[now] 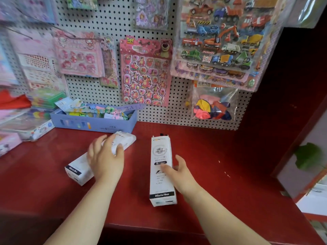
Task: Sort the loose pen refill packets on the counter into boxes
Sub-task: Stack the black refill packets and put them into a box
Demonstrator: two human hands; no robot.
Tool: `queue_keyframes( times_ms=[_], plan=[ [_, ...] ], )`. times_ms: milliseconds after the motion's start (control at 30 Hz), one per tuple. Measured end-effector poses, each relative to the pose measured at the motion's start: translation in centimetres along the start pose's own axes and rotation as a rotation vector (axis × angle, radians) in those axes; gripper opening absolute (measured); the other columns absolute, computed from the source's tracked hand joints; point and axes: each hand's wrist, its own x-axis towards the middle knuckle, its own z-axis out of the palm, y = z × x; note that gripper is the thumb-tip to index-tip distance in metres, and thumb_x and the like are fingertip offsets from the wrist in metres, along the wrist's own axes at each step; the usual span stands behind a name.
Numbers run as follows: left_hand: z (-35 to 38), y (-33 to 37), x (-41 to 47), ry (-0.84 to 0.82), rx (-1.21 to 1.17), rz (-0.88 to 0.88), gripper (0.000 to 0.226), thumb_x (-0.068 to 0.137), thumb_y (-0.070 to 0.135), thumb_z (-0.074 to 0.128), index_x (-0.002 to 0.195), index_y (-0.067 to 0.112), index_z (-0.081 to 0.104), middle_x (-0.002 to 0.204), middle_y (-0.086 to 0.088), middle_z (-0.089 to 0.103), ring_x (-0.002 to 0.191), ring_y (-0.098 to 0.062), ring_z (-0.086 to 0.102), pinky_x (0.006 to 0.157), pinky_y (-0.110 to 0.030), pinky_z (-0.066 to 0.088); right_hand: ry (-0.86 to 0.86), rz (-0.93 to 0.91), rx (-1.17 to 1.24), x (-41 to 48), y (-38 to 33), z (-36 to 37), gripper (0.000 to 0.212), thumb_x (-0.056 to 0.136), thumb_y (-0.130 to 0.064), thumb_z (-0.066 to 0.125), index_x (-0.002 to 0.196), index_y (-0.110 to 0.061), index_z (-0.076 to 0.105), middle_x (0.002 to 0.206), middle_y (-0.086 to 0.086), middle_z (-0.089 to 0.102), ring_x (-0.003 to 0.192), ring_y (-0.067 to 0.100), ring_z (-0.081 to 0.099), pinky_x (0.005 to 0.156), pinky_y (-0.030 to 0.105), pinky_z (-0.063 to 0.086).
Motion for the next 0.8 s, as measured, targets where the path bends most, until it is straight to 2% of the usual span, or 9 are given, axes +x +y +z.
queue_keyframes(
  times_ms=[100, 167, 267, 333, 433, 567, 700, 767, 800],
  plan=[
    [-1.6, -2.9, 1.1, -0.066, 0.247, -0.185, 0.048, 0.083, 0.014, 0.052, 0.131, 0.013, 0.046, 0.144, -0.010, 0.037, 0.138, -0.029, 0.020, 0.115, -0.039, 0.008, 0.044, 0.012, 0.035, 0.0, 0.5, 0.5, 0.048, 0.088, -0.013, 0.055, 0.130, -0.008, 0.034, 0.115, 0.007, 0.057, 0.105, 0.022, 0.059, 0.080, 0.024, 0.051],
    [-2.4, -4.0, 1.7, -0.164, 0.395, -0.192, 0.048, 0.083, 0.017, 0.053, 0.131, 0.016, 0.046, 0.143, -0.010, 0.039, 0.135, -0.029, 0.025, 0.113, -0.039, 0.014, 0.069, 0.015, 0.003, 0.3, 0.6, 0.8, 0.038, 0.087, -0.014, 0.056, 0.122, -0.009, 0.041, 0.113, 0.006, 0.059, 0.100, 0.019, 0.060, 0.073, 0.019, 0.052],
    [-3.4, -3.9, 2.7, -0.286, 0.543, -0.153, 0.046, 0.084, 0.028, 0.056, 0.128, 0.025, 0.048, 0.141, -0.003, 0.041, 0.129, -0.028, 0.035, 0.105, -0.037, 0.027, 0.096, 0.013, -0.105, 0.8, 0.7, 1.3, 0.038, 0.084, -0.018, 0.059, 0.118, -0.004, 0.049, 0.117, 0.008, 0.063, 0.103, 0.022, 0.063, 0.087, 0.032, 0.052],
    [-3.7, -3.7, 2.9, -0.347, 0.558, -0.130, 0.049, 0.082, 0.034, 0.058, 0.129, 0.029, 0.046, 0.140, 0.000, 0.043, 0.127, -0.027, 0.037, 0.102, -0.035, 0.028, 0.102, 0.013, -0.121, 0.8, 0.6, 1.4, 0.035, 0.084, -0.017, 0.058, 0.115, -0.003, 0.051, 0.115, 0.008, 0.064, 0.103, 0.024, 0.063, 0.091, 0.036, 0.051],
    [-3.5, -3.7, 2.3, -0.455, 0.337, -0.124, 0.063, 0.076, 0.029, 0.065, 0.134, 0.025, 0.040, 0.142, -0.001, 0.040, 0.127, -0.023, 0.041, 0.102, -0.033, 0.033, 0.132, 0.016, -0.075, 0.6, 0.5, 1.1, 0.027, 0.087, -0.014, 0.055, 0.112, -0.004, 0.053, 0.108, 0.008, 0.063, 0.100, 0.023, 0.062, 0.088, 0.034, 0.050],
    [-2.1, -2.9, -0.5, -0.525, 0.119, -0.039, 0.072, 0.072, 0.021, 0.068, 0.137, 0.023, 0.036, 0.144, 0.006, 0.033, 0.125, -0.015, 0.044, 0.100, -0.028, 0.036, 0.185, -0.042, -0.050, 0.3, 0.2, -0.1, 0.009, 0.089, -0.011, 0.051, 0.098, -0.012, 0.053, 0.091, 0.000, 0.059, 0.088, 0.018, 0.058, 0.073, 0.025, 0.048],
    [0.4, -0.7, -3.0, -0.509, -0.079, 0.004, 0.072, 0.072, 0.014, 0.067, 0.136, 0.024, 0.035, 0.142, 0.007, 0.035, 0.125, -0.013, 0.042, 0.095, -0.021, 0.031, 0.228, -0.119, -0.086, 0.2, 0.0, -1.3, 0.013, 0.091, -0.007, 0.049, 0.102, -0.011, 0.053, 0.083, -0.008, 0.052, 0.085, 0.013, 0.054, 0.054, 0.009, 0.044],
    [1.9, 0.4, -3.8, -0.495, -0.196, -0.017, 0.067, 0.071, 0.014, 0.069, 0.131, 0.022, 0.041, 0.135, 0.005, 0.043, 0.123, -0.013, 0.042, 0.093, -0.020, 0.030, 0.255, -0.133, -0.136, 0.4, 0.2, -1.6, 0.020, 0.090, -0.006, 0.048, 0.109, -0.003, 0.055, 0.086, -0.005, 0.053, 0.086, 0.013, 0.054, 0.058, 0.011, 0.045],
    [2.6, 0.8, -4.0, -0.481, -0.229, -0.016, 0.064, 0.072, 0.015, 0.070, 0.129, 0.021, 0.043, 0.130, 0.008, 0.046, 0.122, -0.013, 0.043, 0.093, -0.020, 0.031, 0.266, -0.132, -0.161, 0.7, 0.3, -1.6, 0.023, 0.090, -0.006, 0.048, 0.111, -0.001, 0.055, 0.089, -0.003, 0.055, 0.088, 0.014, 0.054, 0.066, 0.017, 0.045]
  ],
)
